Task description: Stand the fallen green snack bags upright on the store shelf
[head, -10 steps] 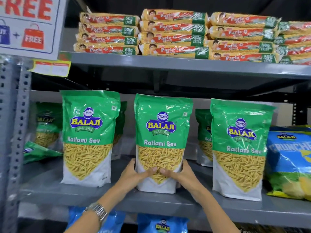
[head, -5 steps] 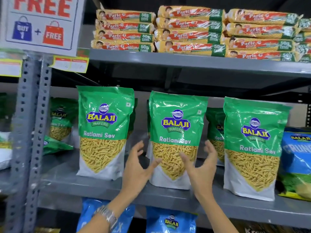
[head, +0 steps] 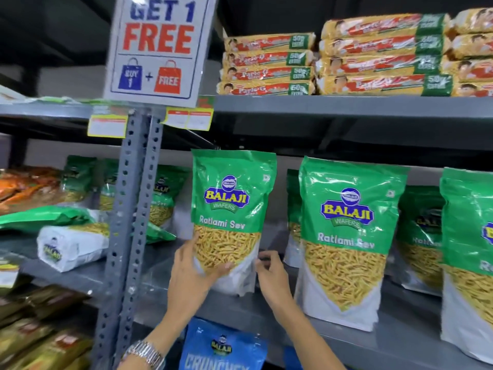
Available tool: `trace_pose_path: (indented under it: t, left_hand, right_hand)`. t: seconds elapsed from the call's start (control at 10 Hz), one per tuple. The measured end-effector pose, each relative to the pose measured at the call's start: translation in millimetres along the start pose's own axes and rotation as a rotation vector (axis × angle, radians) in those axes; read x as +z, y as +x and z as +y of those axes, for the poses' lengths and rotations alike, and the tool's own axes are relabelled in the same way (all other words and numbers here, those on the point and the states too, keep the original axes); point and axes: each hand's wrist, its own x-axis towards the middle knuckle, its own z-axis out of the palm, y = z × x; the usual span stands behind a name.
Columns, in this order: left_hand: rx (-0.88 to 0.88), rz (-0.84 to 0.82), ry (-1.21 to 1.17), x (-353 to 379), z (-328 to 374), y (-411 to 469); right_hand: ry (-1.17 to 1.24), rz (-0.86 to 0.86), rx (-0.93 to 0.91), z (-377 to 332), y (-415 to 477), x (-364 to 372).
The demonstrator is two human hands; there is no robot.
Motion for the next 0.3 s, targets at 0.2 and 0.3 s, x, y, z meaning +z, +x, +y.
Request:
trace_pose_path:
  t: [0.2,0.3]
  left_hand:
    - [0.011,0.012,-0.043,-2.6,-4.3,4.4]
    - [0.016,0.034,-0.030,-3.8,-1.1,-1.3]
  right_hand:
    - [0.033,0.010,-0.025,0.5,0.5,11.7]
    - [0.032,0.029,-0.035,0.7,-2.9,14.6]
